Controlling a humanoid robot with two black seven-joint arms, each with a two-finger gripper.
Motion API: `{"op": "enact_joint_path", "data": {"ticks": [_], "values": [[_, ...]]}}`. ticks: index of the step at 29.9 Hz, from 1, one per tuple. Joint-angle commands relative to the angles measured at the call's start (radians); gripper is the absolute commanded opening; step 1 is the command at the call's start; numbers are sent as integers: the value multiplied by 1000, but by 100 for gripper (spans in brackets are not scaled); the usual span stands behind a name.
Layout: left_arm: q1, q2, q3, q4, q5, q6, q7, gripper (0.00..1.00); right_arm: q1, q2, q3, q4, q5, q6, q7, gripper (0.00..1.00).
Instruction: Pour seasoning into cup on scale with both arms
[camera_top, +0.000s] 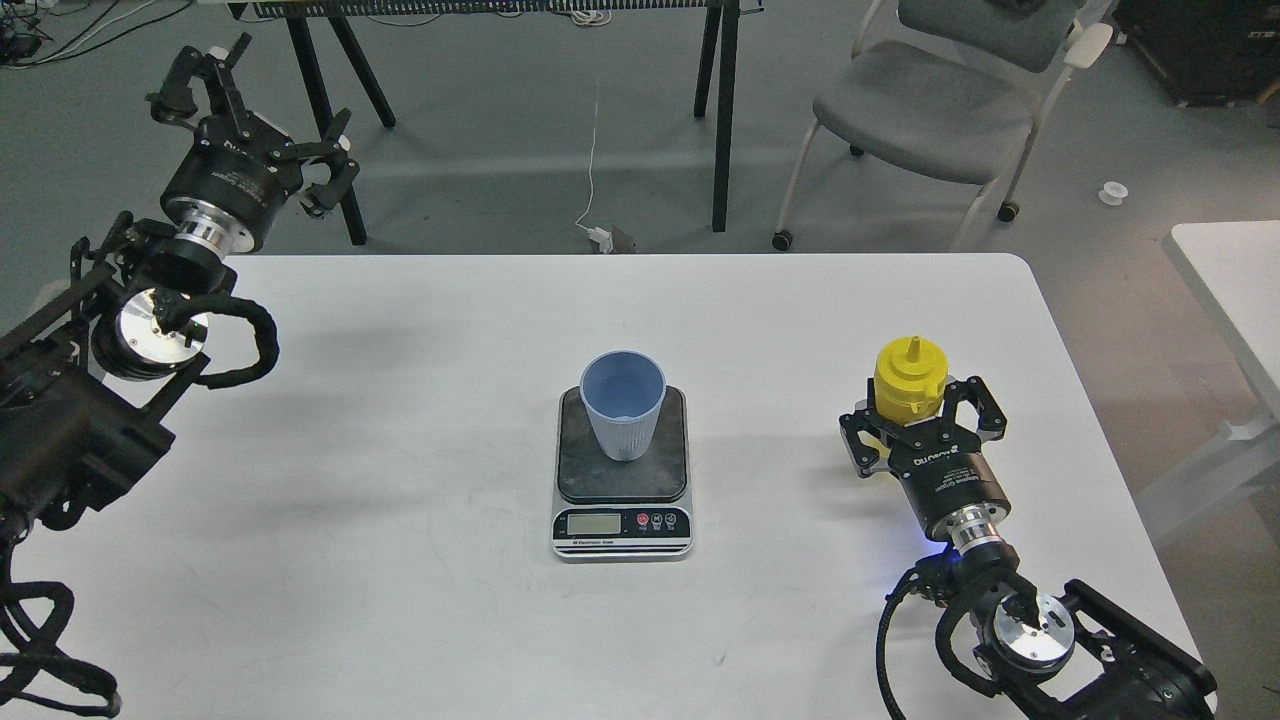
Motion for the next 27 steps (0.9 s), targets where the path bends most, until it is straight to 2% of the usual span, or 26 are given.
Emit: {"op": "enact_joint_path", "data": {"ticks": [1, 5, 9, 27], "values": [[0, -2, -1, 0, 0, 1, 1, 99, -12, 0, 0, 0, 0, 0, 1, 64], [0, 0, -1, 0, 0, 1, 1, 99, -27, -3, 0, 3, 0, 0, 1, 74], [-2, 3, -1, -1, 0, 1, 1, 99, -67, -14, 5, 14, 3, 0, 1, 97], [-3, 3, -1, -21, 0, 7, 1, 99, -239, -118, 16, 132, 3, 0, 10, 99]]}}
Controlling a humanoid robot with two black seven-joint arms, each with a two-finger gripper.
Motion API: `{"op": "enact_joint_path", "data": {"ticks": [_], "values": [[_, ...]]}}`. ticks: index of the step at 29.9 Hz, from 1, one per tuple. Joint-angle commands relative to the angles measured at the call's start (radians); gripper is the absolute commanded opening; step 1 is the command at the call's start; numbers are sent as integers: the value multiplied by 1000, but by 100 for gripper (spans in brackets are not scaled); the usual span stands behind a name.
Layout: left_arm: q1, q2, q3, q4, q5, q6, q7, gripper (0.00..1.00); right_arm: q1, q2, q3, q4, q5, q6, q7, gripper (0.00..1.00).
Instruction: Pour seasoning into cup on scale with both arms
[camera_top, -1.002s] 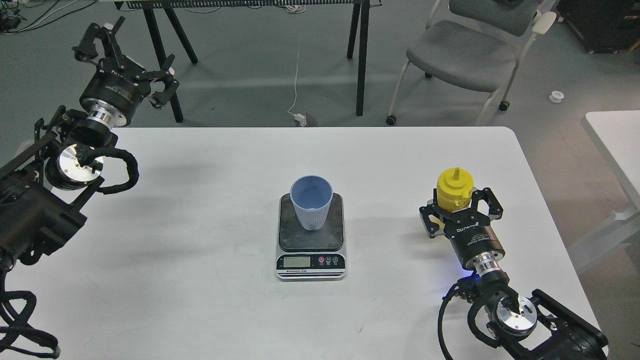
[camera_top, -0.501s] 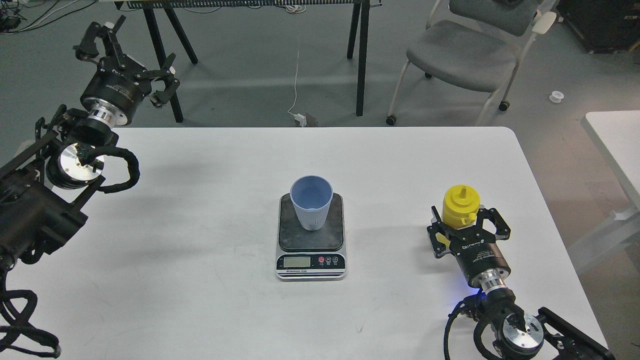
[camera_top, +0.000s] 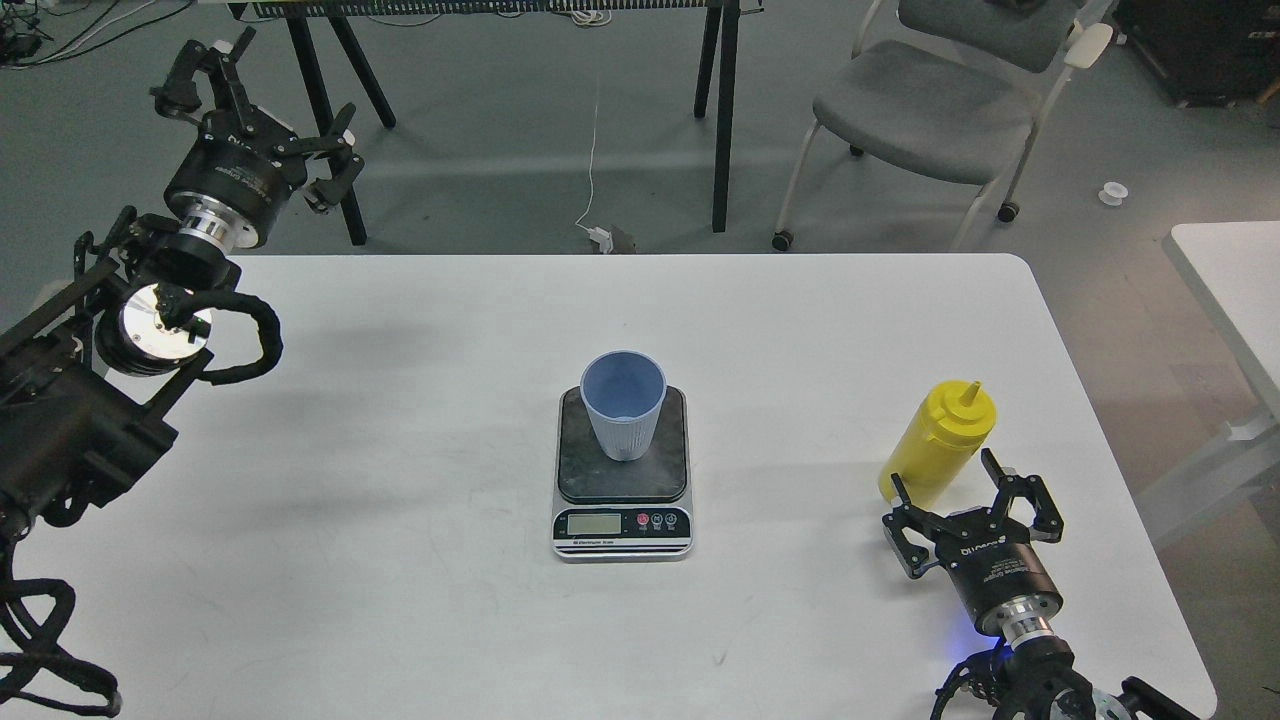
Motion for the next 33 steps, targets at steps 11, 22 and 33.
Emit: {"op": "enact_joint_path", "data": {"ticks": [11, 22, 33], "values": [[0, 38, -1, -21, -2, -5, 1, 99, -104, -354, 20, 235, -8, 0, -2, 99], [3, 49, -29, -20, -5, -12, 7, 99, 41, -500, 156, 32, -15, 0, -5, 99], [140, 29, -150, -18, -17, -57, 9, 99, 581, -309, 93, -461, -5, 0, -159, 99]]}}
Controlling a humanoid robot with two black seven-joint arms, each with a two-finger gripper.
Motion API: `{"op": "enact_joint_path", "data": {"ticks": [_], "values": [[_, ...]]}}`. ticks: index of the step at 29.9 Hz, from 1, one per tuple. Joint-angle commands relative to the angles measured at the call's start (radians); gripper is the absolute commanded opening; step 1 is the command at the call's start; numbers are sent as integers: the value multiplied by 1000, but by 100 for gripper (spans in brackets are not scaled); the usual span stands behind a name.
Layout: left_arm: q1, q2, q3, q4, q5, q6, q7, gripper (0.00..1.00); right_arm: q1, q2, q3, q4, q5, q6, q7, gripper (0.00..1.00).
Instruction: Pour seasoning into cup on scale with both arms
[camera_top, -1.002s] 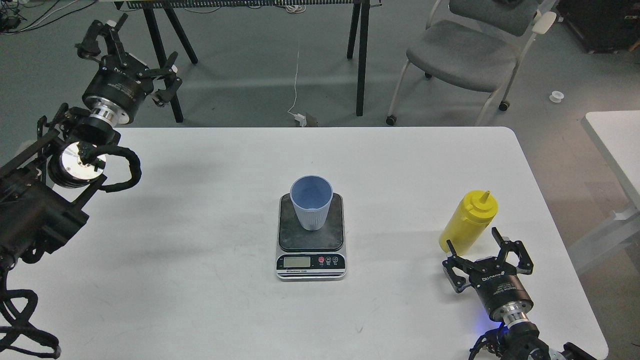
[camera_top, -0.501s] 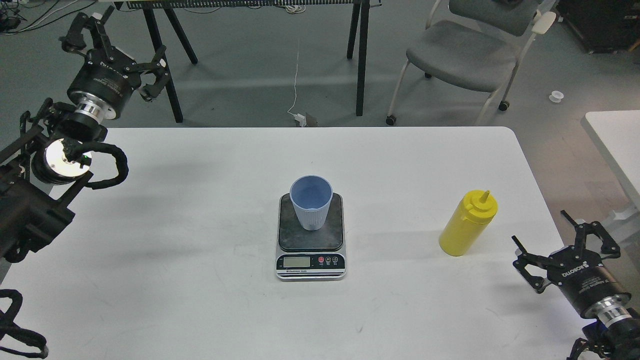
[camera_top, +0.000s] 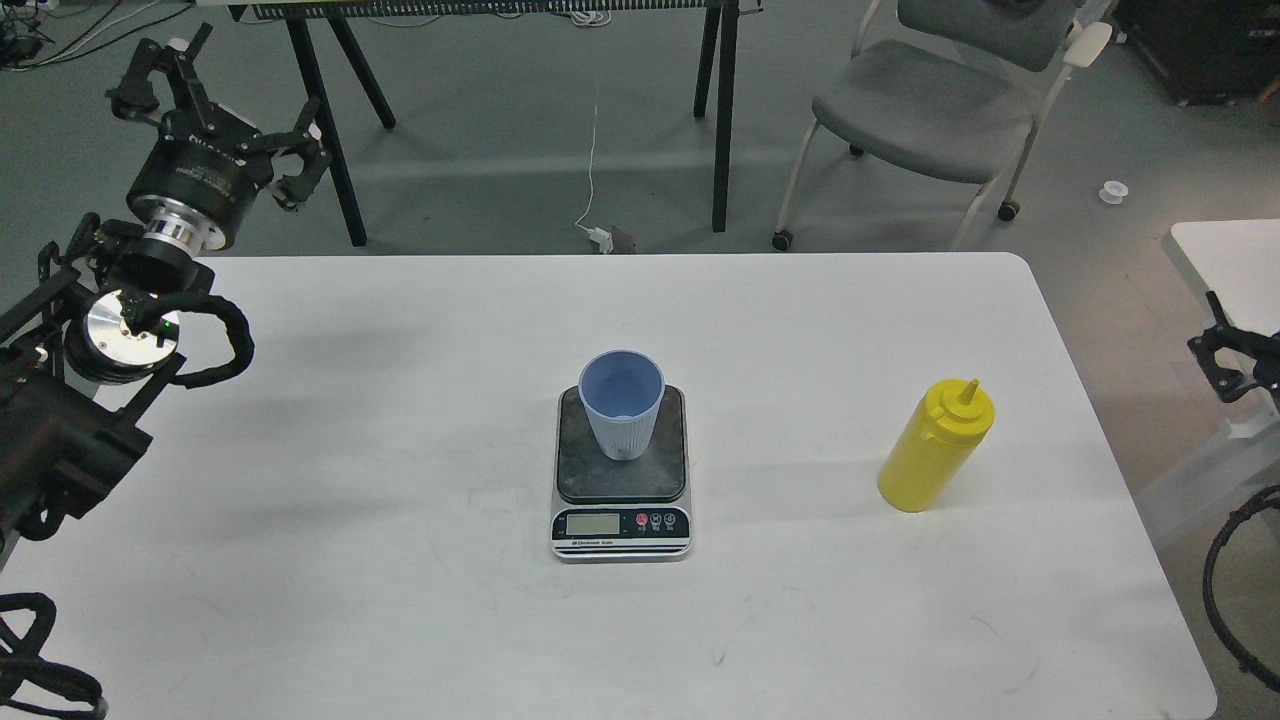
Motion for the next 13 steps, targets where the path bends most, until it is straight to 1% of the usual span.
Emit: {"op": "enact_joint_path", "data": {"ticks": [1, 3, 6, 9, 13], "values": [[59, 1, -52, 0, -6, -20, 0, 99, 163, 84, -11, -147, 6, 0, -99, 99], [83, 1, -72, 0, -6, -26, 2, 99, 222, 127, -19, -223, 6, 0, -100, 99], [94, 6, -75, 0, -6, -31, 2, 99, 308, 142, -53, -285, -5, 0, -99, 99], [94, 7, -75, -2, -6, -31, 2, 99, 351, 141, -116, -294, -5, 0, -99, 99], [92, 9, -75, 0, -5, -31, 2, 99, 365, 130, -133, -293, -5, 0, -99, 99]]}}
